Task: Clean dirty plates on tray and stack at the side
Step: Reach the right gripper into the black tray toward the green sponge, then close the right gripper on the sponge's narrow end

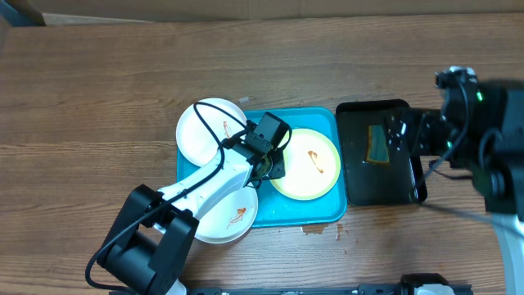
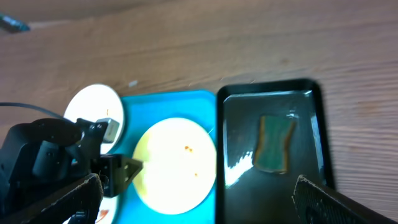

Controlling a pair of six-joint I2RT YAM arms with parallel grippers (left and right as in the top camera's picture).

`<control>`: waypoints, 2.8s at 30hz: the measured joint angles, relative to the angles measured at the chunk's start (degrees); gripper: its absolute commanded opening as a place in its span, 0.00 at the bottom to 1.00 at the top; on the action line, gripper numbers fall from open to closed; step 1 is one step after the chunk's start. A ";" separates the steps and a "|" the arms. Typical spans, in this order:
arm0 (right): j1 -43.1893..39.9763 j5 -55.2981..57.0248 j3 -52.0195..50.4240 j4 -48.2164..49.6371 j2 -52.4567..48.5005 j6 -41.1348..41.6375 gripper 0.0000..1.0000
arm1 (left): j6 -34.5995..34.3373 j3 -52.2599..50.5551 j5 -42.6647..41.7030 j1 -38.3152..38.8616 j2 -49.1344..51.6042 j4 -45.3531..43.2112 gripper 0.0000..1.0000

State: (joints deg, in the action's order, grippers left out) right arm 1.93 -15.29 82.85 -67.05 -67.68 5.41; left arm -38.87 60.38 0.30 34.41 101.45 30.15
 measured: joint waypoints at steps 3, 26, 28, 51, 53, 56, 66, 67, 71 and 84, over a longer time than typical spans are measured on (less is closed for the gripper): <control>-0.02 -1.49 0.50 -1.40 -4.52 0.04 0.97 | -0.02 0.00 0.46 0.00 0.22 -0.22 0.33; 0.04 6.80 -3.08 -0.79 -21.90 0.55 0.72 | -0.17 0.02 -2.47 -1.62 2.99 -1.90 0.04; 0.04 7.17 -5.40 0.98 -21.92 0.59 0.72 | -0.17 0.02 -3.30 -2.08 2.99 -1.90 0.04; 0.09 15.72 -40.26 45.00 -22.05 8.70 0.44 | -0.15 0.02 -4.35 -2.58 2.99 -1.44 0.09; 0.11 15.63 -40.50 45.53 -22.05 9.03 0.35 | -0.15 0.02 -4.35 -2.58 2.99 -1.42 0.10; 0.15 15.58 -40.52 45.64 -22.05 9.38 0.31 | -0.13 0.02 -4.35 -2.58 2.99 -1.07 0.10; 0.31 15.80 -40.76 45.72 -22.05 9.53 0.66 | -0.15 0.02 -4.35 -2.58 2.99 -0.85 0.12; 0.31 15.91 -40.81 46.60 -22.05 9.53 0.66 | -0.15 0.02 -4.33 -2.58 2.99 -0.85 0.13; 0.31 16.63 -40.87 49.72 -22.05 9.53 0.66 | -0.15 0.02 -4.33 -2.58 2.99 -0.83 0.13; 0.39 17.64 -42.88 57.83 -26.05 9.16 0.04 | -0.15 0.02 -4.33 -2.58 2.99 -0.79 0.15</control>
State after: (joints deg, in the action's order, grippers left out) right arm 2.33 2.35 39.97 -9.21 -93.73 14.57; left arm -39.03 60.40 -4.03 31.83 104.44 29.36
